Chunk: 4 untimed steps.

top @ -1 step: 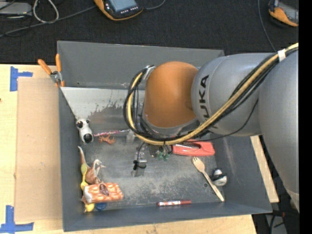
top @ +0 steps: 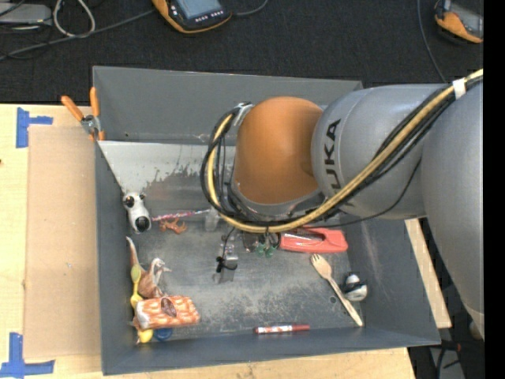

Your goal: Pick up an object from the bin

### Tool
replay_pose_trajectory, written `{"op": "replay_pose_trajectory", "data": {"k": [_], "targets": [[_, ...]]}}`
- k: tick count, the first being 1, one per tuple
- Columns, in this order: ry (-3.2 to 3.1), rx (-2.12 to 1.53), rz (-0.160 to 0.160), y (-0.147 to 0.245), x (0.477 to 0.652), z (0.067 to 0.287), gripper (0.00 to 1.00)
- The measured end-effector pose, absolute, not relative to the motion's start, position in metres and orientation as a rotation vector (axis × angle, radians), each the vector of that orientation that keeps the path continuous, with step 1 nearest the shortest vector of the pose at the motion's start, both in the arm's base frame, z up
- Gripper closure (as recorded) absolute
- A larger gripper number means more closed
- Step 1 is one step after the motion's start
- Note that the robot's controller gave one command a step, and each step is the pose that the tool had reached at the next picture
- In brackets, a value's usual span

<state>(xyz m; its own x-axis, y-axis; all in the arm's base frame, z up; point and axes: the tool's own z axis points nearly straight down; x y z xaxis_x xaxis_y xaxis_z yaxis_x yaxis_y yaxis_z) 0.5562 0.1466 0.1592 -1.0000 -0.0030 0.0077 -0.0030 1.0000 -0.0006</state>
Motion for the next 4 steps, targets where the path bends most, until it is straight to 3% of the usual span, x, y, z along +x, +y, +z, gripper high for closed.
{"op": "replay_pose_trajectory", "data": {"k": [1, 2, 3, 4], "targets": [[-3.135, 0.147, -0.001, 0.094, 0.560, 0.174, 0.00], [-3.128, 0.212, -0.001, 0.048, 0.546, 0.164, 0.00], [-3.138, -0.091, -0.001, 0.020, 0.577, 0.177, 0.00], [-3.119, -0.238, 0.003, -0.006, 0.580, 0.160, 0.00]]}}
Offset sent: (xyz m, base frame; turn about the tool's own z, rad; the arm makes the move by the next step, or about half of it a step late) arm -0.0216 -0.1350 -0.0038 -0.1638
